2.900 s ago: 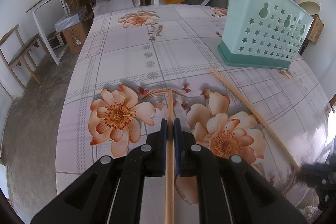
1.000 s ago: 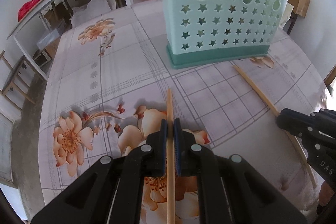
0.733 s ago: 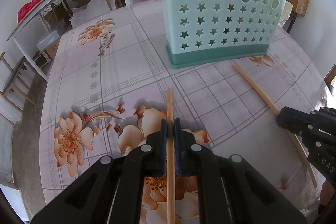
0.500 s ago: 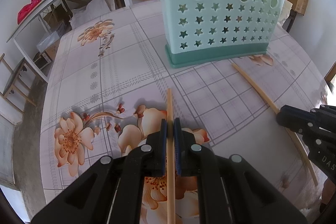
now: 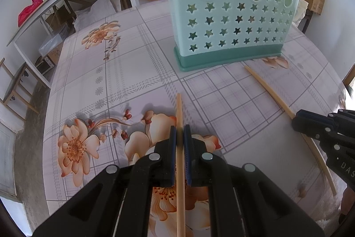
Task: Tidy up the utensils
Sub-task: 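Hold one chopstick in each gripper above the table, then lift the chopstick with the left gripper and drop it into the green holder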
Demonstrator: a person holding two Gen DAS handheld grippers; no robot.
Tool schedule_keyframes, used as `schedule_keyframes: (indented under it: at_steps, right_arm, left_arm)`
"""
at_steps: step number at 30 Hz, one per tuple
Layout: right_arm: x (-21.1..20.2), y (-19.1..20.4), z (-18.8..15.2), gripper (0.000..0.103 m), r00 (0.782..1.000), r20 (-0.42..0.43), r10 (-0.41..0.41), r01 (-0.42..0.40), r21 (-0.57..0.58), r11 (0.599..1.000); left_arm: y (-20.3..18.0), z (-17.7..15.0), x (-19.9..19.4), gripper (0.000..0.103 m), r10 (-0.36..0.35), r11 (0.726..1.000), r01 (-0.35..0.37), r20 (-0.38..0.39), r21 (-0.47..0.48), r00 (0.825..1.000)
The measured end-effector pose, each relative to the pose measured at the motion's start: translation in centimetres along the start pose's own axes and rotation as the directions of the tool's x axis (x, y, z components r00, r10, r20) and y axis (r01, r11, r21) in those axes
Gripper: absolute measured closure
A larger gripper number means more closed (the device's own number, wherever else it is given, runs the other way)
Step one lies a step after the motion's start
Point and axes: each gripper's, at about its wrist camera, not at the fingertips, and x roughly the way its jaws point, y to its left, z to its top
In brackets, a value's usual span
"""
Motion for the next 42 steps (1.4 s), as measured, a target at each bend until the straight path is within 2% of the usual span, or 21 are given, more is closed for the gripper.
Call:
schedule_keyframes:
  at_steps: [21, 25, 29, 35, 42]
  right_arm:
    - [-0.1, 0.0, 0.1, 0.098, 1.0, -0.002, -0.019, 0.019, -0.008, 1.0]
    - [-0.1, -0.2, 0.1, 0.098, 1.0, -0.005, -0.009, 0.009, 0.01, 1.0]
    - [-0.1, -0.3, 0.1, 0.098, 1.0, 0.001, 0.0, 0.0, 0.027, 1.0]
    - [-0.1, -0.2, 0.0, 0.098, 1.0, 0.008, -0.007, 0.007, 0.018, 1.0]
    - [-0.2, -0.2, -0.1, 0.098, 1.0, 0.01, -0.003, 0.003, 0.024, 1.0]
  left_arm:
    - [0.4, 0.2, 0.3, 0.097, -0.019, 1.0, 0.019, 0.008, -0.008, 1.0]
    - [1.1, 0.1, 0.2, 0.097, -0.054, 0.998, 0.055, 0.025, -0.032, 0.998]
    - [1.9, 0.4, -1.2, 0.097, -0.074, 0.996, 0.078, 0.074, -0.052, 0.994]
    - [4.1, 1.1, -5.3, 0.097, -0.142, 0.981, 0.162, 0.174, -0.106, 0.974]
    - [5.9, 1.6, -10.9, 0.097, -0.202, 0.961, 0.252, 0.328, -0.117, 0.923]
